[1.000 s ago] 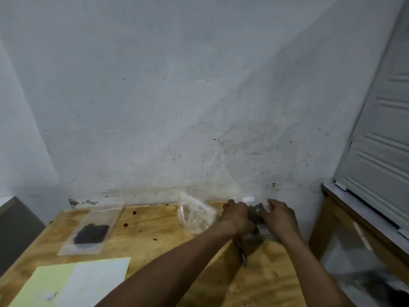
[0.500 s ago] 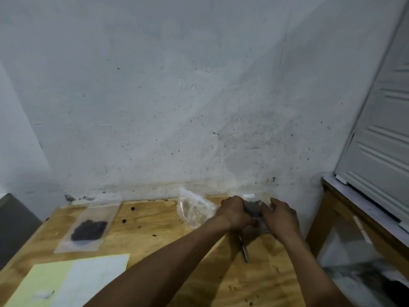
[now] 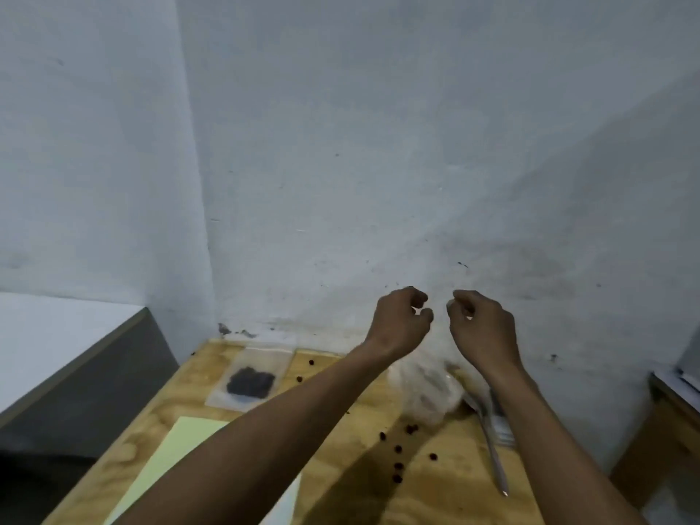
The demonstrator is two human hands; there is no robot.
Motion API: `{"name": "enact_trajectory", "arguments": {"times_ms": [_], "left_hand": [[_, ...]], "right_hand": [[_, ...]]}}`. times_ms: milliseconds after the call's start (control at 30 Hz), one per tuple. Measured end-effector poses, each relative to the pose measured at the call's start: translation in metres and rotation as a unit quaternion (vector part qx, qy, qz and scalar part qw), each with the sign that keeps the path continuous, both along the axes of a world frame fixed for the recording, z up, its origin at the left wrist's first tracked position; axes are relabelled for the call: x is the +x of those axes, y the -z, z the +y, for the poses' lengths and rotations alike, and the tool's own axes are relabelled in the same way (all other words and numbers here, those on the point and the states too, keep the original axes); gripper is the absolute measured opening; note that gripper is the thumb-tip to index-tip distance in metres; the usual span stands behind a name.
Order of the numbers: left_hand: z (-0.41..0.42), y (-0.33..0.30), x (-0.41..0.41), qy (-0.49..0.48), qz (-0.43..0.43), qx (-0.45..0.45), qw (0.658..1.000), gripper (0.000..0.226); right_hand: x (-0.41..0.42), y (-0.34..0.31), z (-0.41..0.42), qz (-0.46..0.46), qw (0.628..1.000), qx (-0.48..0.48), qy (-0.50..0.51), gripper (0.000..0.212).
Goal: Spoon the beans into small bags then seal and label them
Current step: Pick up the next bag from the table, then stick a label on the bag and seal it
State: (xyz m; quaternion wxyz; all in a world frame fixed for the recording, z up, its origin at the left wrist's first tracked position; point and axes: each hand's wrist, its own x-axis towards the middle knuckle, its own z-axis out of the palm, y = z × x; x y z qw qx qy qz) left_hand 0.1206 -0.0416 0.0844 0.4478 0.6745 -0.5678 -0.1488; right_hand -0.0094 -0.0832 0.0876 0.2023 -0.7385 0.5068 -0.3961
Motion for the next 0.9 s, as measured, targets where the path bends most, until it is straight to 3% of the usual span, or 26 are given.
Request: {"name": "enact_trajectory", "arguments": {"times_ms": [167, 300, 433, 500, 600, 667, 733, 833, 900], "left_hand": [[0.038, 0.021, 0.100, -0.114, -0.011, 0.072, 0.991, 0.040], [0.072, 0.059, 0.160, -0.200, -0.077, 0.210, 0.954, 0.021], [0.095, 0.087, 0.194, -0.245, -0.119, 0.335, 0.902, 0.037], [0.103, 0.096, 0.203, -0.252, -0.119, 0.361, 0.890, 0.043], [0.109, 0.106, 0.211, -0.263, -0.086, 0.355, 0.893, 0.043], [0.111, 0.108, 0.215, -0.273, -0.035, 0.328, 0.904, 0.040], [0.114, 0.107, 0.220, -0.271, 0.068, 0.268, 0.922, 0.022], [0.121, 0.102, 0.222, -0.253, 0.208, 0.179, 0.928, 0.015], [0.129, 0.096, 0.222, -0.240, 0.264, 0.120, 0.927, 0.017]], "right_hand": [[0.089, 0.022, 0.032, 0.048, 0.990, 0.043, -0.128, 0.030], [0.159, 0.067, 0.061, 0.107, 0.966, 0.115, -0.207, 0.025], [0.205, 0.104, 0.079, 0.142, 0.950, 0.204, -0.190, 0.021], [0.220, 0.113, 0.086, 0.143, 0.946, 0.235, -0.169, 0.030], [0.234, 0.112, 0.090, 0.090, 0.938, 0.295, -0.158, 0.045], [0.237, 0.110, 0.088, 0.021, 0.925, 0.348, -0.150, 0.033], [0.237, 0.111, 0.083, -0.022, 0.917, 0.376, -0.133, 0.017], [0.236, 0.111, 0.078, -0.072, 0.925, 0.351, -0.126, 0.019], [0.232, 0.107, 0.077, -0.110, 0.929, 0.327, -0.133, 0.008]]}}
